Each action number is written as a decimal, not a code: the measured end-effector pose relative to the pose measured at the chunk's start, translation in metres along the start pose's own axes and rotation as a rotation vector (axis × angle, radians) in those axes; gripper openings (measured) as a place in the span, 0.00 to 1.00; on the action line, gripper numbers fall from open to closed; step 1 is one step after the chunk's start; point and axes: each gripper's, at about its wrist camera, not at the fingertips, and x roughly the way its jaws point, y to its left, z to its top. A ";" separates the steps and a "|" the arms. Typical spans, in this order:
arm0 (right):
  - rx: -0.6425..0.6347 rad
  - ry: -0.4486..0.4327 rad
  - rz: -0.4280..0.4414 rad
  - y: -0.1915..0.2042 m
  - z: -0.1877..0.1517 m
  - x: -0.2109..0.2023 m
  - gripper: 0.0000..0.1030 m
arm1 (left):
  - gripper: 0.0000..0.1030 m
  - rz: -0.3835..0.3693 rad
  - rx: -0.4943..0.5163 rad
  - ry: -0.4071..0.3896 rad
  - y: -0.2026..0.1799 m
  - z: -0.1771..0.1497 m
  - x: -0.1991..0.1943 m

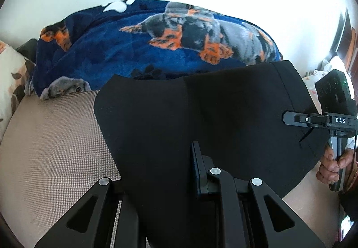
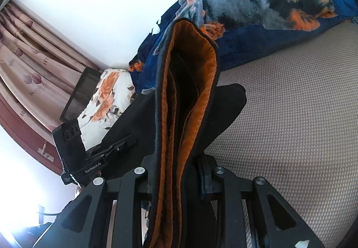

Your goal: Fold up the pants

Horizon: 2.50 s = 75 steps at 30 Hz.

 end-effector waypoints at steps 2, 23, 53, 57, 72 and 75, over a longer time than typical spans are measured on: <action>0.009 0.004 -0.008 -0.004 0.001 0.004 0.23 | 0.18 -0.001 -0.012 0.009 0.004 -0.003 0.005; 0.084 0.098 -0.133 -0.034 0.003 0.020 0.36 | 0.54 0.054 -0.040 0.028 0.028 -0.030 0.007; 0.227 -0.109 -0.129 -0.020 -0.046 -0.061 0.56 | 0.83 0.242 -0.121 -0.030 0.037 -0.065 -0.032; 0.238 -0.062 -0.126 -0.017 -0.044 -0.059 0.25 | 0.83 0.245 -0.136 -0.032 0.039 -0.066 -0.033; 0.211 -0.004 -0.179 0.006 -0.062 -0.059 0.14 | 0.83 0.283 -0.106 -0.027 0.033 -0.067 -0.031; 0.296 0.005 -0.139 -0.019 -0.076 -0.054 0.12 | 0.84 0.285 -0.102 -0.023 0.032 -0.066 -0.030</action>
